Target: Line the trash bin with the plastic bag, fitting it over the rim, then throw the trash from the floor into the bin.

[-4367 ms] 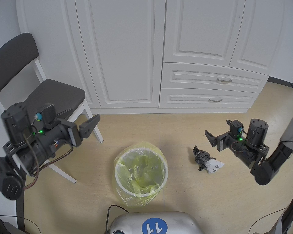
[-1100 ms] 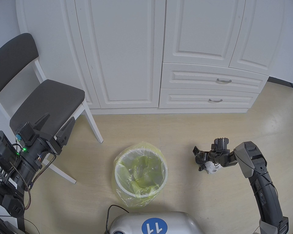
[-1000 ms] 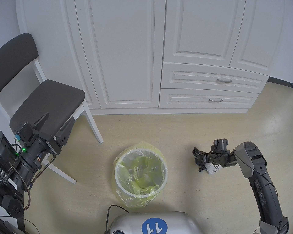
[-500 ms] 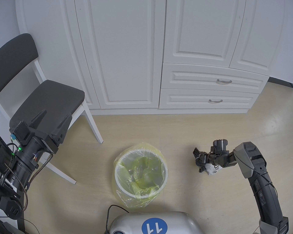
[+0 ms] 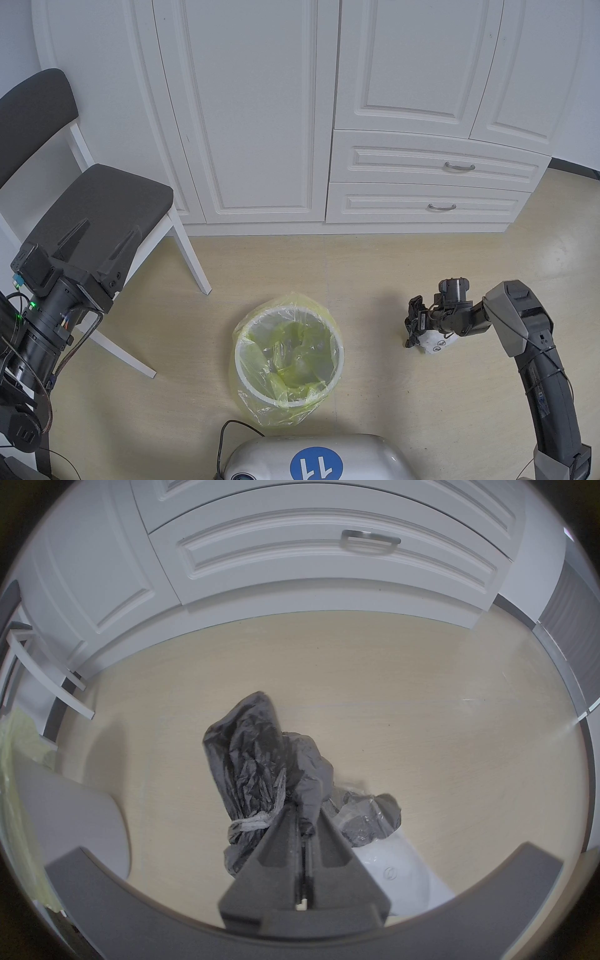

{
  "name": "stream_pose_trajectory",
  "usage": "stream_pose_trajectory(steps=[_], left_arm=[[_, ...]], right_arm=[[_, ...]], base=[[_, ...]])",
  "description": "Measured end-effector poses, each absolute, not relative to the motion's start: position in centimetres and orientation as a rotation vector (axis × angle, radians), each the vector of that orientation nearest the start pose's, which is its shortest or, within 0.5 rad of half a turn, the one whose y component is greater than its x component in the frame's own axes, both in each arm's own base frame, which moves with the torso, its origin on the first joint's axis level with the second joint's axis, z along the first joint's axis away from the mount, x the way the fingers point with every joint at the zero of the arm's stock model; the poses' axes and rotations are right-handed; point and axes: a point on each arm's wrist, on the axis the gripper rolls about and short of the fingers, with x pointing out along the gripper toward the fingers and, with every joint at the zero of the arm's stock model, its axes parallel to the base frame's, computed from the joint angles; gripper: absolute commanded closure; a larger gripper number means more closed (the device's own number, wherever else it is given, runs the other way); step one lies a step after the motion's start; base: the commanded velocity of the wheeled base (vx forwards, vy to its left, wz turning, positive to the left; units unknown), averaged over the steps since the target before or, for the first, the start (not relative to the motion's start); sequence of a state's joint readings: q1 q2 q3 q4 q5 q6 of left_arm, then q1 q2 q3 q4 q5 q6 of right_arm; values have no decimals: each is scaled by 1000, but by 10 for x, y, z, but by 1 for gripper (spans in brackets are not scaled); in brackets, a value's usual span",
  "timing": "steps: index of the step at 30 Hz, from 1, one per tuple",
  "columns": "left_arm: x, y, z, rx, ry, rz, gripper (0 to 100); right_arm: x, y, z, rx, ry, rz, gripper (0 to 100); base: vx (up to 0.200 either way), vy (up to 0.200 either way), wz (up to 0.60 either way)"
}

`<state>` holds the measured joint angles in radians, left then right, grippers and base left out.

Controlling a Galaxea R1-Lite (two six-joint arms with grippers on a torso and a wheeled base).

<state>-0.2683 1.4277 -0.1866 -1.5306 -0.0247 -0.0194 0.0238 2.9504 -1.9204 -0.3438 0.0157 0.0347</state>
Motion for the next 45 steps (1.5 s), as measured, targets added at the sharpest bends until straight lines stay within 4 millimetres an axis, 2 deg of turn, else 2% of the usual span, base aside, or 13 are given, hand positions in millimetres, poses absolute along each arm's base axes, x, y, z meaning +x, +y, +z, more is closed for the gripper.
stream_pose_trajectory(steps=[6, 12, 20, 25, 29, 35, 40, 45], left_arm=[[175, -49, 187, -50, -293, -295, 0], [172, -47, 188, 4, -312, -288, 0], [168, -44, 190, 56, -332, -271, 0], [165, -42, 194, 67, -355, -265, 0], [161, -41, 199, 71, -386, -262, 0], [156, -39, 206, 93, -427, -251, 0], [153, -35, 211, 120, -453, -222, 0], [152, -27, 215, 143, -473, -168, 0]], right_arm=[[511, 13, -88, 49, 723, 82, 100], [490, 14, -37, 53, 698, 157, 100], [447, 18, 45, 20, 475, 248, 100], [415, 35, 97, -6, 301, 303, 100], [386, 68, 132, 1, 186, 359, 100], [347, 125, 163, 57, 46, 358, 100], [313, 180, 177, 127, -54, 372, 100], [277, 227, 179, 186, -95, 397, 100]], base=[[0, 0, 0], [0, 0, 0], [0, 0, 0], [0, 0, 0], [0, 0, 0], [0, 0, 0], [0, 0, 0], [-40, 0, 0]])
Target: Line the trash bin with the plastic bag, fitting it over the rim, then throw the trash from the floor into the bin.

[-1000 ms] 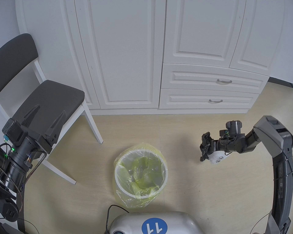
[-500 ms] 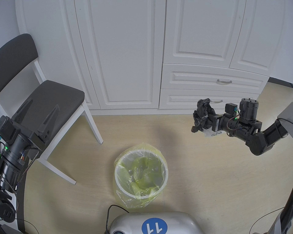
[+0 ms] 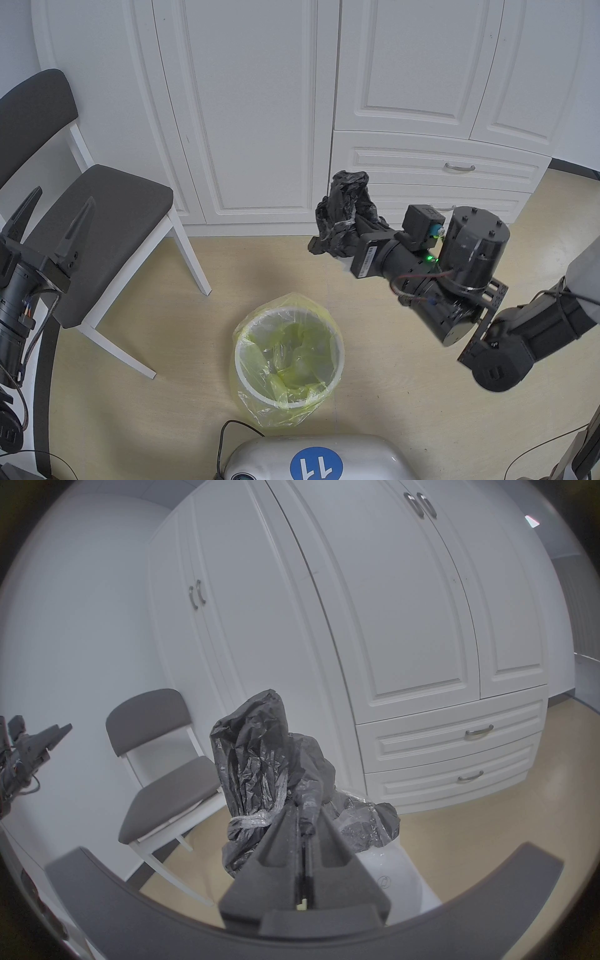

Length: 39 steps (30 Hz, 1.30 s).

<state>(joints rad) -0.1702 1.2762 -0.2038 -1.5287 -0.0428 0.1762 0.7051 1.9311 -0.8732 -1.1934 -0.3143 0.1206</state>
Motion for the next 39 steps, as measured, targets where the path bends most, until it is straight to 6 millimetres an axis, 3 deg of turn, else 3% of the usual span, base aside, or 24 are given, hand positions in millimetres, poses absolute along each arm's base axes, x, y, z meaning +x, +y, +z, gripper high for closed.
stream_pose_trajectory(steps=[5, 11, 15, 32, 39], left_arm=[[150, -22, 219, 158, -496, -141, 0], [146, -20, 220, 171, -507, -155, 0], [145, -19, 220, 173, -509, -153, 0], [143, -17, 222, 174, -521, -142, 0], [143, -16, 221, 176, -516, -136, 0]], right_arm=[[256, 252, 176, 220, -115, 409, 100], [255, 264, 166, 237, -137, 429, 100], [256, 270, 157, 241, -144, 438, 100], [277, 318, 86, 216, -84, 477, 100], [301, 334, 52, 249, -118, 469, 100]], base=[[-200, 0, 0], [-200, 0, 0], [0, 0, 0], [0, 0, 0], [0, 0, 0]])
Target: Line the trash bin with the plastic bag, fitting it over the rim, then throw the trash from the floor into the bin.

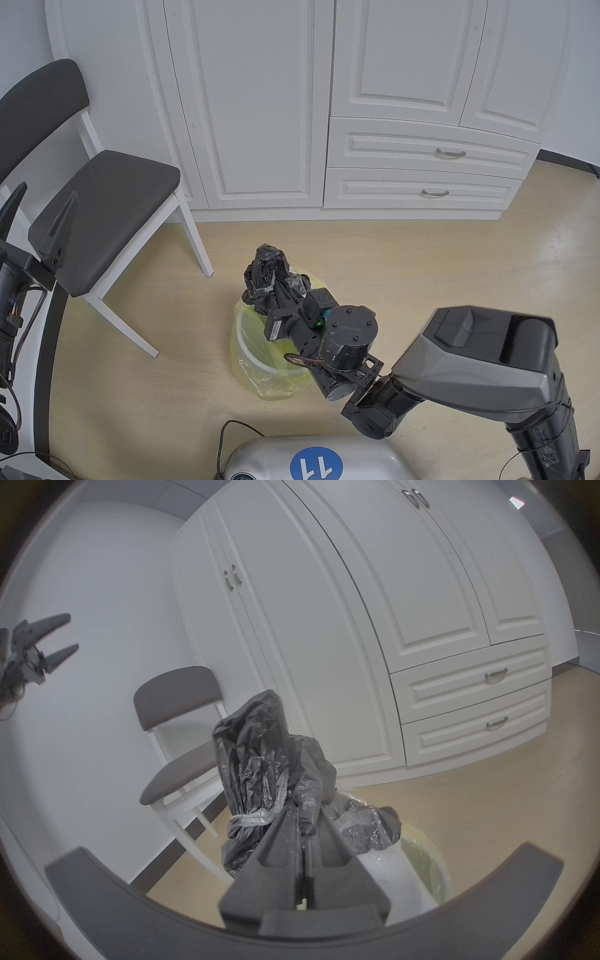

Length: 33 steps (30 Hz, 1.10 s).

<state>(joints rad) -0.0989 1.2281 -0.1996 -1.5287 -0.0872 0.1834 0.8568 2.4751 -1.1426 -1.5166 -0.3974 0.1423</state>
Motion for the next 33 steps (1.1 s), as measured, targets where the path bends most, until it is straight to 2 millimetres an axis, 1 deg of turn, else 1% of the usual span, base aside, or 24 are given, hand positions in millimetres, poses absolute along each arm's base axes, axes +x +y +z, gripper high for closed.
stream_pose_trajectory(steps=[5, 9, 12, 17, 19, 22, 29, 33], left_arm=[[143, -16, 221, 177, -514, -134, 0], [144, -16, 220, 177, -510, -134, 0], [145, -16, 220, 178, -506, -134, 0], [145, -16, 218, 186, -500, -155, 0], [145, -16, 216, 196, -496, -179, 0], [144, -12, 214, 213, -489, -188, 0], [145, -4, 213, 226, -478, -151, 0], [145, -2, 213, 229, -475, -139, 0]], right_arm=[[325, 335, 18, 239, -105, 441, 100], [339, 333, -5, 229, -83, 418, 100], [347, 332, -24, 237, -16, 405, 100], [354, 332, -49, 309, 138, 377, 100], [356, 332, -54, 330, 183, 369, 100], [356, 332, -53, 348, 219, 368, 100], [351, 326, -60, 298, 349, 343, 100], [351, 327, -53, 348, 349, 341, 100]], base=[[0, 0, 0], [0, 0, 0], [0, 0, 0], [0, 0, 0], [0, 0, 0], [0, 0, 0], [0, 0, 0], [0, 0, 0]])
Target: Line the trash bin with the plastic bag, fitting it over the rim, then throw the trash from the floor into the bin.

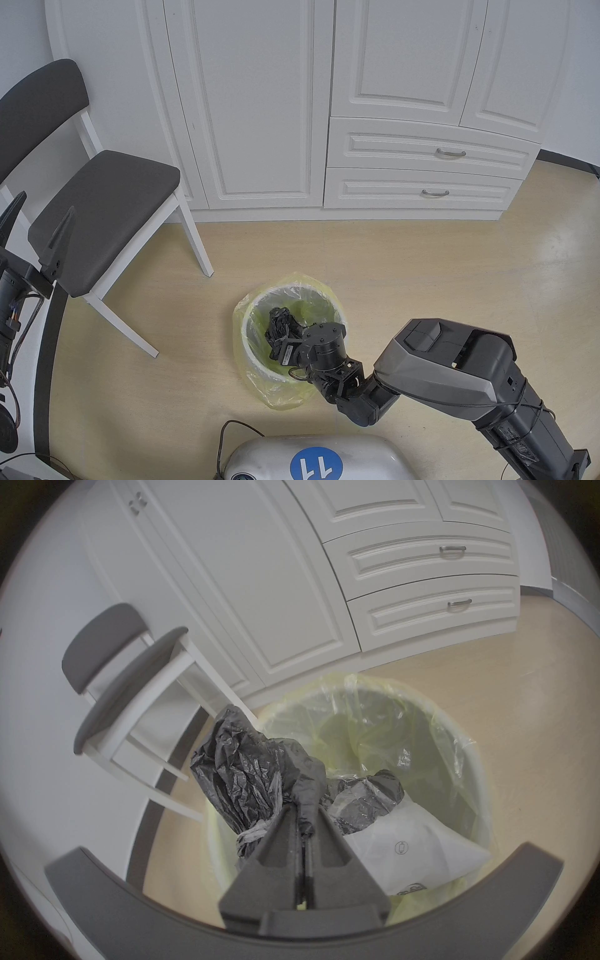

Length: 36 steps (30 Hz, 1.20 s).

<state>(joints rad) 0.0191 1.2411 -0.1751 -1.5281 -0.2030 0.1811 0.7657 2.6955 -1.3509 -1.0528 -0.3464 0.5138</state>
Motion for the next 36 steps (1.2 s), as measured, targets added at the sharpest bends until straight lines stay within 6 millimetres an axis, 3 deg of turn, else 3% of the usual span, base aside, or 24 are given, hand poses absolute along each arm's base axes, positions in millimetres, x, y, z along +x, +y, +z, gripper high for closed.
stream_pose_trajectory(steps=[9, 20, 26, 36], left_arm=[[146, -1, 212, 231, -468, -133, 0], [148, -1, 210, 233, -456, -134, 0], [149, -1, 209, 235, -453, -133, 0], [149, -1, 209, 234, -453, -133, 0]], right_arm=[[362, 333, -40, 448, 218, 371, 100], [387, 330, -52, 445, 152, 332, 100], [401, 328, -50, 428, 30, 297, 100], [396, 329, -61, 400, 23, 298, 100]], base=[[0, 0, 0], [0, 0, 0], [0, 0, 0], [0, 0, 0]])
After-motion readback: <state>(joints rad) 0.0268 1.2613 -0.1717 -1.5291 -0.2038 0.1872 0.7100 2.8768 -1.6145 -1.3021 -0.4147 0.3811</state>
